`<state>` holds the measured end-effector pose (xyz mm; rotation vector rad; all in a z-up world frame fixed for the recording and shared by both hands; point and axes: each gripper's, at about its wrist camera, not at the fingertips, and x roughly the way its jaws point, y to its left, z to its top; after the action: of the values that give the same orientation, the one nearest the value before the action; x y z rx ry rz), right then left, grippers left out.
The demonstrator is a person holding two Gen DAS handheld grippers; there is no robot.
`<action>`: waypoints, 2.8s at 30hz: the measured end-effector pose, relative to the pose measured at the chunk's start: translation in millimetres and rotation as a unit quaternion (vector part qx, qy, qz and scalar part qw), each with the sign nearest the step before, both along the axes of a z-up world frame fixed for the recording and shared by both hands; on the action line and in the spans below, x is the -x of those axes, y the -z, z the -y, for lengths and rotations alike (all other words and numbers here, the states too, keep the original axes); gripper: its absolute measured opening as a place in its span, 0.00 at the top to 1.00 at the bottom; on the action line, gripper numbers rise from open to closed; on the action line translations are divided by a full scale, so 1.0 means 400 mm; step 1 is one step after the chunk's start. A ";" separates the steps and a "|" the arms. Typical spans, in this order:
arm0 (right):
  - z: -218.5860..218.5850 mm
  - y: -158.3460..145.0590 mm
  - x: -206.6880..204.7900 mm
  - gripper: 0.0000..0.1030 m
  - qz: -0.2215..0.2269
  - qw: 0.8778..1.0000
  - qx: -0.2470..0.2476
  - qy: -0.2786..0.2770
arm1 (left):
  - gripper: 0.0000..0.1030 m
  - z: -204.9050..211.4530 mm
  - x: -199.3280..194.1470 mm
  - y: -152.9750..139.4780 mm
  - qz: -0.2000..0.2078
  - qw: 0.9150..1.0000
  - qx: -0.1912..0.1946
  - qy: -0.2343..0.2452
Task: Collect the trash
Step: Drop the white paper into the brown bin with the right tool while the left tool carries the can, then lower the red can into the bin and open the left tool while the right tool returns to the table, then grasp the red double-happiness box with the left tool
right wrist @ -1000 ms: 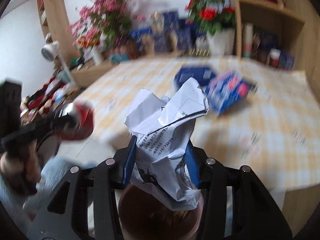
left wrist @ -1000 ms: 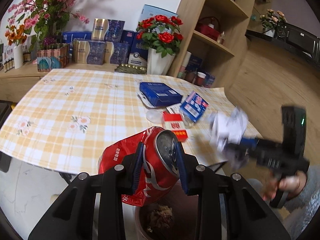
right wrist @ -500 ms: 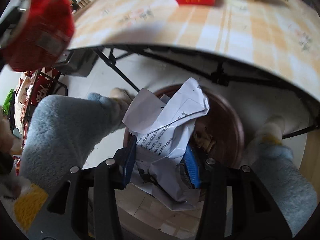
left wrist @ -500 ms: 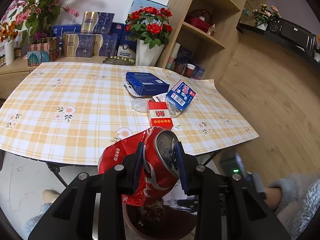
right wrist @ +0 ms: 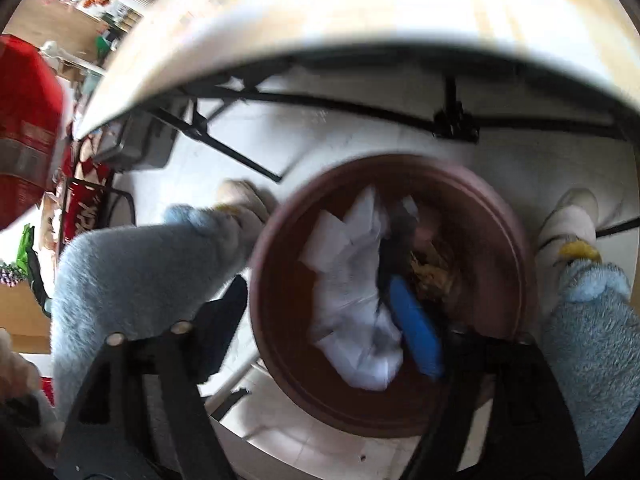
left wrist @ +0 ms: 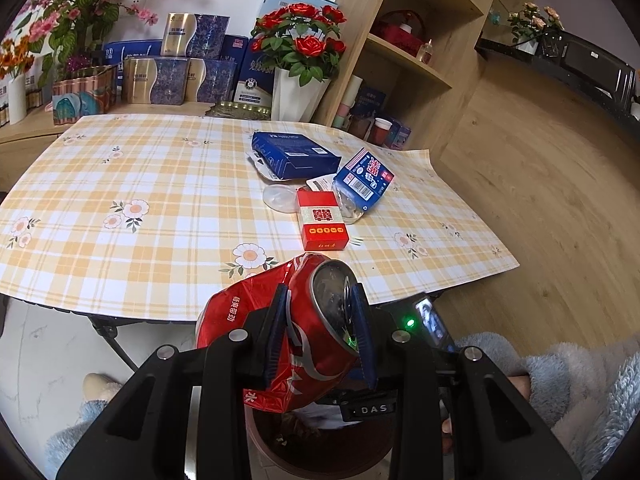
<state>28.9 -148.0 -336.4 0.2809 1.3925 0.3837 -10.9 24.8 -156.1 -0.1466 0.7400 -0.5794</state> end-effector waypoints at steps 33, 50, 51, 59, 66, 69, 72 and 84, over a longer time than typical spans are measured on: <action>0.313 -0.171 0.146 0.06 0.217 0.943 0.162 0.196 | 0.70 0.246 0.033 0.321 -0.087 0.981 -0.088 0.151; 0.303 -0.167 0.142 0.06 0.211 0.945 0.167 0.186 | 0.69 0.223 0.017 0.329 -0.105 0.983 -0.074 0.134; 0.304 -0.167 0.142 0.06 0.211 0.945 0.167 0.186 | 0.68 0.219 0.018 0.325 -0.102 0.983 -0.073 0.131; 0.304 -0.168 0.143 0.06 0.211 0.945 0.167 0.184 | 0.14 0.150 0.036 0.246 -0.024 0.997 -0.052 0.046; 0.303 -0.168 0.142 0.06 0.210 0.946 0.166 0.184 | 0.06 0.084 0.018 0.204 0.004 0.998 -0.045 -0.043; 0.304 -0.171 0.139 0.06 0.208 0.947 0.161 0.184 | 0.06 0.063 0.008 0.187 0.010 0.996 -0.052 -0.070; 0.302 -0.181 0.128 0.06 0.207 0.952 0.145 0.174 | 0.06 0.053 -0.013 0.168 0.024 0.994 -0.064 -0.083; 0.276 -0.286 0.065 0.06 0.263 0.947 0.144 0.117 | 0.06 0.053 -0.091 0.088 0.058 0.987 -0.102 -0.107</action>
<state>2.8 -258.6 -222.2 0.0891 0.8604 0.0435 25.3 3.5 -191.2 -0.0014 0.6566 -0.3034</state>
